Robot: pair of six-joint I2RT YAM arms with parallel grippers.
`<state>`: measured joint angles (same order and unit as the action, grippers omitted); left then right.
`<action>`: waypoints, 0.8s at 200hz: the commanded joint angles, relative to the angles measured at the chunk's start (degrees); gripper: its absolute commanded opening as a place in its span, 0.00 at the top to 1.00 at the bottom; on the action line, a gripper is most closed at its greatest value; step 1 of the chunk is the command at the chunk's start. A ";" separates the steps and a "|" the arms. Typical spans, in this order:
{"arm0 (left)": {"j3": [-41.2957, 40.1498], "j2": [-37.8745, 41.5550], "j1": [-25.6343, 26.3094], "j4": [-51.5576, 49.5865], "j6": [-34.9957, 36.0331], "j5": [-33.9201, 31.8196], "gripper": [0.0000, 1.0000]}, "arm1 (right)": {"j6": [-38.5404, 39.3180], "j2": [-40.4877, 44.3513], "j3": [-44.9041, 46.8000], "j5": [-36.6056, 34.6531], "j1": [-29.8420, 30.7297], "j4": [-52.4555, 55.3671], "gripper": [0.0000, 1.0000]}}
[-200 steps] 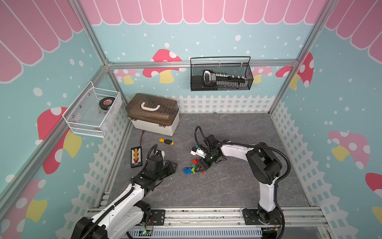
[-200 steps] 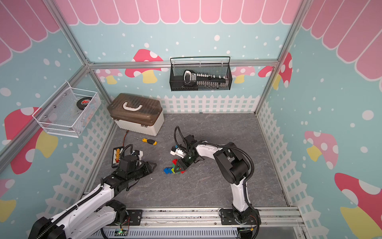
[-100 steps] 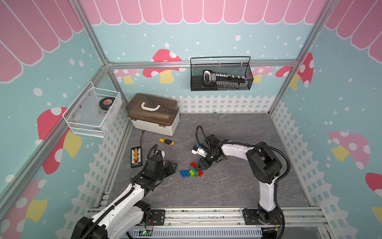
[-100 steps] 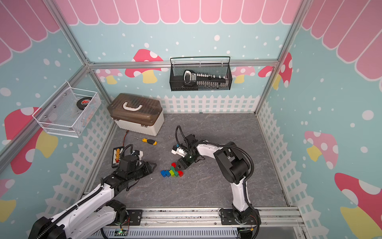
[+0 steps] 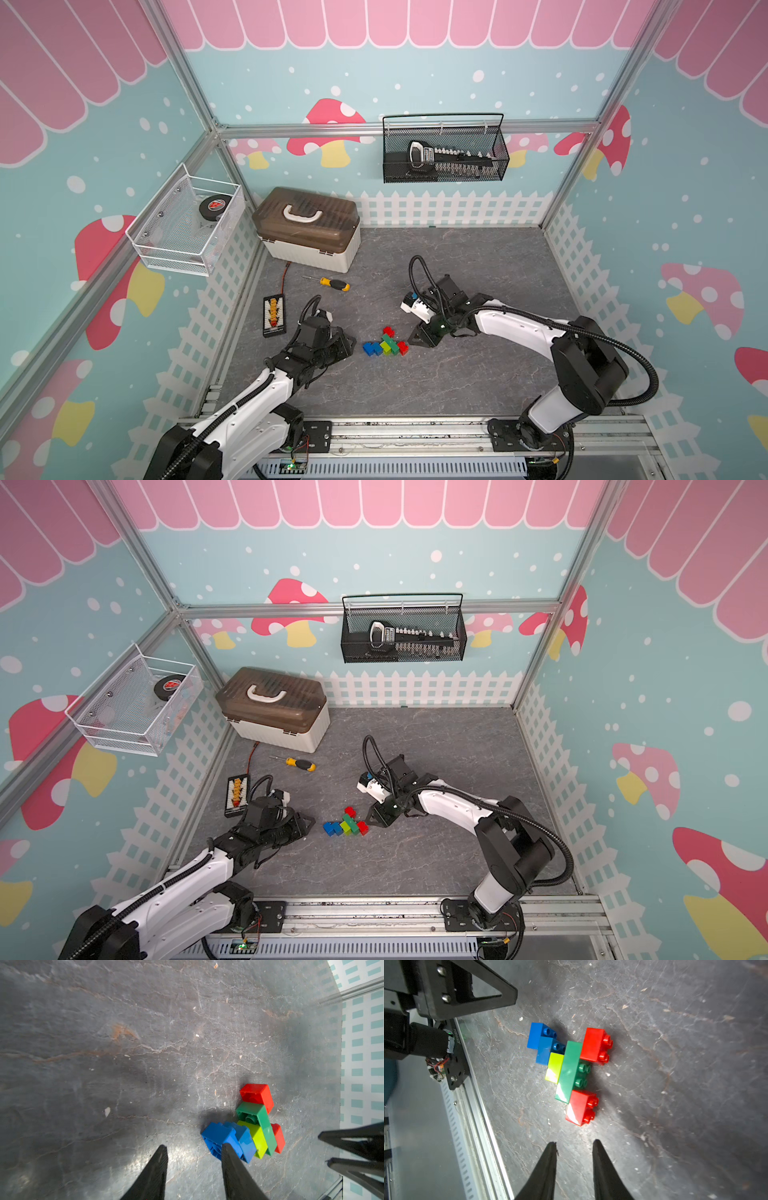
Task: Assemble the letter y with lego
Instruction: Place the lego brick at the center of the board, then adjust the lego brick at the center of the board.
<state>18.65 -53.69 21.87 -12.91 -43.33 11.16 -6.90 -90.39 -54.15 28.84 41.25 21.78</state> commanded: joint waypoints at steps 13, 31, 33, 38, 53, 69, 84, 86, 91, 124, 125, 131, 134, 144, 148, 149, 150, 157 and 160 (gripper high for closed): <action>0.10 0.03 1.06 -0.28 -0.92 0.61 0.56 | -7.03 2.46 7.25 -2.85 4.46 -10.93 0.73; 0.48 0.19 1.17 -0.36 -0.98 0.70 0.56 | -8.36 1.62 8.65 -3.17 6.82 -14.74 0.73; 0.50 0.22 1.16 -0.43 -1.01 0.71 0.56 | -8.52 1.49 8.74 -3.07 6.95 -15.05 0.73; 0.63 0.31 1.20 -0.52 -0.97 0.69 0.56 | -8.99 1.09 9.00 -2.57 7.29 -16.06 0.73; 1.01 0.35 1.17 -1.13 -0.88 0.53 0.56 | -9.95 -0.20 9.22 -2.12 8.04 -18.16 0.73; 0.99 0.89 1.20 -1.62 -0.88 0.18 0.56 | -10.27 -1.51 9.22 -1.77 8.48 -19.50 0.73; 0.77 1.37 1.25 -1.73 -1.14 -0.04 0.56 | -10.55 -2.53 9.29 -2.04 8.45 -20.67 0.73; 0.77 1.41 1.25 -1.76 -1.14 -0.07 0.56 | -10.58 -2.69 9.25 -2.23 8.48 -20.71 0.73; 0.72 1.47 1.25 -1.85 -1.30 -0.04 0.56 | -10.44 -2.98 9.18 -2.59 8.48 -20.73 0.73; 0.77 1.93 1.22 -2.42 -1.36 -0.34 0.56 | -9.21 -4.97 7.86 -4.04 8.32 -19.83 0.73; 0.77 1.93 1.24 -2.45 -1.38 -0.34 0.56 | -9.16 -4.97 7.80 -4.05 8.32 -19.75 0.73; 0.77 1.99 1.25 -2.50 -1.34 -0.38 0.56 | -8.94 -5.32 7.42 -4.14 8.19 -19.44 0.73; 0.85 2.02 1.25 -2.50 -1.32 -0.37 0.56 | -8.81 -5.44 7.22 -4.21 8.15 -19.38 0.73; 0.81 2.10 1.25 -2.60 -1.32 -0.46 0.56 | -8.62 -5.68 6.86 -4.81 7.99 -19.12 0.73; 0.96 2.10 1.25 -2.70 -1.33 -0.48 0.56 | -8.53 -5.83 6.67 -4.92 7.89 -19.05 0.73; 0.91 2.10 1.25 -2.63 -1.33 -0.46 0.56 | -8.51 -5.84 6.68 -4.97 7.79 -18.97 0.73; 0.93 2.10 1.25 -2.64 -1.32 -0.45 0.56 | -8.45 -5.89 6.60 -4.95 7.75 -18.92 0.73; 1.03 2.18 1.25 -2.76 -1.36 -0.46 0.56 | -8.02 -6.11 6.16 -5.37 7.55 -18.39 0.73; 1.03 2.19 1.24 -2.86 -1.32 -0.51 0.56 | -7.92 -6.20 6.03 -5.75 7.45 -18.10 0.73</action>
<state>18.68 -52.27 22.96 -14.61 -43.72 11.55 -16.10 -95.66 -46.00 24.86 49.36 3.01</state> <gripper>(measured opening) 0.443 0.269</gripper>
